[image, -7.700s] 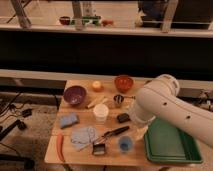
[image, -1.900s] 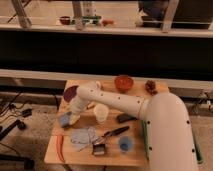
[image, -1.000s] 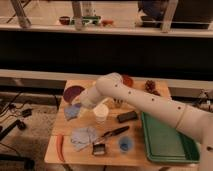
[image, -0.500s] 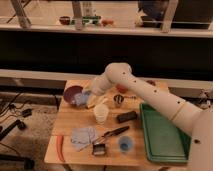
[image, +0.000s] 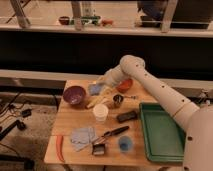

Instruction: Wipe red bowl with sponge

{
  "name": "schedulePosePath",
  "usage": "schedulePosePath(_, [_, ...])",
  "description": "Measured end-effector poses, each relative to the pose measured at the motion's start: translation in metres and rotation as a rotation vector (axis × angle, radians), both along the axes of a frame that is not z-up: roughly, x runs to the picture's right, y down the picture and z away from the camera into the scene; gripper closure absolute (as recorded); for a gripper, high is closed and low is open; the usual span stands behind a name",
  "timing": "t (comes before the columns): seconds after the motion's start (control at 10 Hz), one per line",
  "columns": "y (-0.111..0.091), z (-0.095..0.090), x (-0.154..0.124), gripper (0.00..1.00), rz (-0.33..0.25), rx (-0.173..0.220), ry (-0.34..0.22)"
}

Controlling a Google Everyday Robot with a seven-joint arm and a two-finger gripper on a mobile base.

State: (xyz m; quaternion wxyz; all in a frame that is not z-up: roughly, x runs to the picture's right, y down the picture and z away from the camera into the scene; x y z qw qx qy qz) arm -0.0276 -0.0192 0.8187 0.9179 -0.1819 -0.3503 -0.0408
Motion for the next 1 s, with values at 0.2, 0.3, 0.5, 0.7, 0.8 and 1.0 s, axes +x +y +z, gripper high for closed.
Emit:
schedulePosePath(0.2, [0.000,0.000,0.000,0.94,0.000,0.000,0.000])
schedulePosePath(0.3, [0.000,0.000,0.001,0.94,0.001,0.000,0.001])
schedulePosePath(0.5, [0.000,0.000,-0.001,0.94,-0.001,0.000,-0.001])
schedulePosePath(0.7, [-0.001,0.000,0.001,0.94,0.006,0.003,0.002])
schedulePosePath(0.8, [-0.006,0.001,0.006,0.94,0.034,0.009,0.011])
schedulePosePath(1.0, [-0.025,0.010,0.032,0.94,0.105,0.030,0.047])
